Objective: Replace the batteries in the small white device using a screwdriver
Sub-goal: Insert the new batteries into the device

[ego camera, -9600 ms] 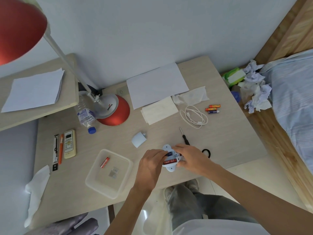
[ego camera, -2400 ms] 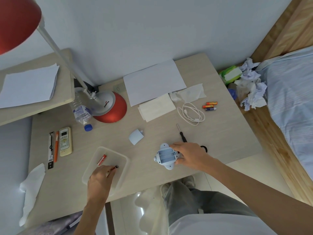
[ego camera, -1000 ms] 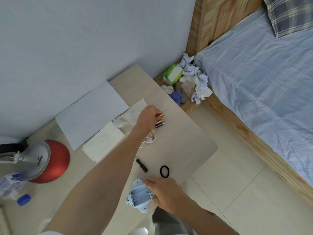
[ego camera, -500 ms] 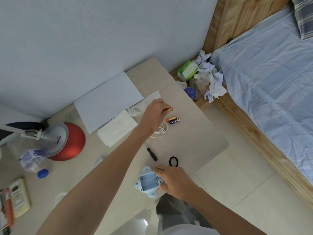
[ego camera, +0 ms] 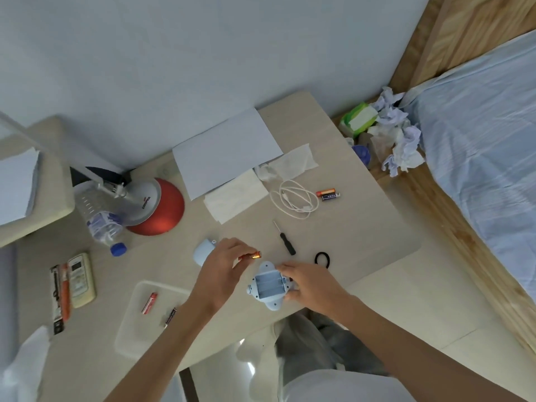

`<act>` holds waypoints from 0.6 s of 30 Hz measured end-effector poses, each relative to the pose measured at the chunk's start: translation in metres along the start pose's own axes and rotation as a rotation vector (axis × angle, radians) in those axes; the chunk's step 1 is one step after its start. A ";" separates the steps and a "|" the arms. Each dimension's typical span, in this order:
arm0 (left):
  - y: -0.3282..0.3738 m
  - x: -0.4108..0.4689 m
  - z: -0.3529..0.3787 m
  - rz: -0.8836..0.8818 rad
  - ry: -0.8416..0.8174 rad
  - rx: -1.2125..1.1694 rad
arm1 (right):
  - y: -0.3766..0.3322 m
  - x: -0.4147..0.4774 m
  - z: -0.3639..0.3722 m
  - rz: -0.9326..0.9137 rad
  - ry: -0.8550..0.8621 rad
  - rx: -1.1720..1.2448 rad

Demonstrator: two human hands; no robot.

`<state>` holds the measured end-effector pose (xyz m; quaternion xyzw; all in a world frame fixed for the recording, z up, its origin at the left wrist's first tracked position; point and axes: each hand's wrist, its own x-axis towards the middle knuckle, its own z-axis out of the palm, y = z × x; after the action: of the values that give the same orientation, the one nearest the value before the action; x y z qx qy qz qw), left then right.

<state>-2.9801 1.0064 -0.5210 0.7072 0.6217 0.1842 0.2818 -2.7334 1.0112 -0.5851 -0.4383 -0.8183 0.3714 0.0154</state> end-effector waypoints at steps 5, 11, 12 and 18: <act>-0.019 -0.034 0.020 -0.056 -0.060 -0.008 | -0.003 0.004 0.002 -0.032 -0.014 -0.033; -0.017 -0.036 0.036 -0.097 -0.109 0.002 | -0.002 0.004 0.002 -0.051 -0.007 -0.060; -0.017 -0.035 0.038 -0.100 -0.112 0.004 | -0.001 0.003 0.003 -0.057 -0.002 -0.063; -0.010 -0.039 0.039 -0.107 -0.092 0.004 | -0.001 0.001 0.006 -0.060 0.003 -0.086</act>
<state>-2.9704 0.9625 -0.5535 0.6813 0.6453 0.1352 0.3181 -2.7369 1.0082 -0.5888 -0.4145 -0.8462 0.3346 0.0089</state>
